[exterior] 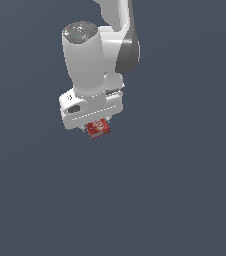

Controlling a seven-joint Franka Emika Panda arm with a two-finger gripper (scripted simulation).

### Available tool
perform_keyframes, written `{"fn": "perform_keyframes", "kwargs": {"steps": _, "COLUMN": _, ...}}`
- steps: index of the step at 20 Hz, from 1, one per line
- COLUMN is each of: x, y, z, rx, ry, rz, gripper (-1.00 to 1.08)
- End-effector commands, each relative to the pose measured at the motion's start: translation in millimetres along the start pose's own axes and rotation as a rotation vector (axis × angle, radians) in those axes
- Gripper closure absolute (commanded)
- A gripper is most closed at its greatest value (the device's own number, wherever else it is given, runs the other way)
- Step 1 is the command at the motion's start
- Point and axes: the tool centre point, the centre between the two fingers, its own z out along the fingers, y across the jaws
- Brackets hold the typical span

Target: Pick up the object and move it to a goal position.

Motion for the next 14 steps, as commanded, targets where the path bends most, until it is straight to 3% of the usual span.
{"fn": "perform_keyframes", "kwargs": {"steps": 1, "x": -4, "y": 9, "z": -28, "rx": 0.002, "ry": 0.000, "rz": -0.001, "gripper": 1.08}}
{"fn": "perform_keyframes", "kwargs": {"steps": 14, "x": -19, "y": 54, "z": -159, "rx": 0.001, "ry": -0.001, "rz": 0.000, "gripper": 1.08}}
